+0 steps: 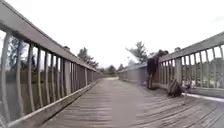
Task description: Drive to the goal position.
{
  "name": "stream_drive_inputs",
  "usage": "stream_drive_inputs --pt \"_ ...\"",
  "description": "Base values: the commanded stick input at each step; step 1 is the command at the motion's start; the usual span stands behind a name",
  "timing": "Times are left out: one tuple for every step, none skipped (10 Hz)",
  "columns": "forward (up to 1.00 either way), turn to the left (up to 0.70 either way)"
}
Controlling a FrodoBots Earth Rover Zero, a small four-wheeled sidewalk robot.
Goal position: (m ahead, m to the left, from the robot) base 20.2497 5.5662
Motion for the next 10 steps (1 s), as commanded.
stream_drive_inputs --pt "0.45 0.00" --pt "0.45 0.00" --pt "0.45 0.00" --pt "0.45 0.00" --pt "0.45 0.00" --pt "0.45 0.00" --pt "0.45 0.00" --pt "0.45 0.00" --pt "0.45 0.00" --pt "0.45 0.00"
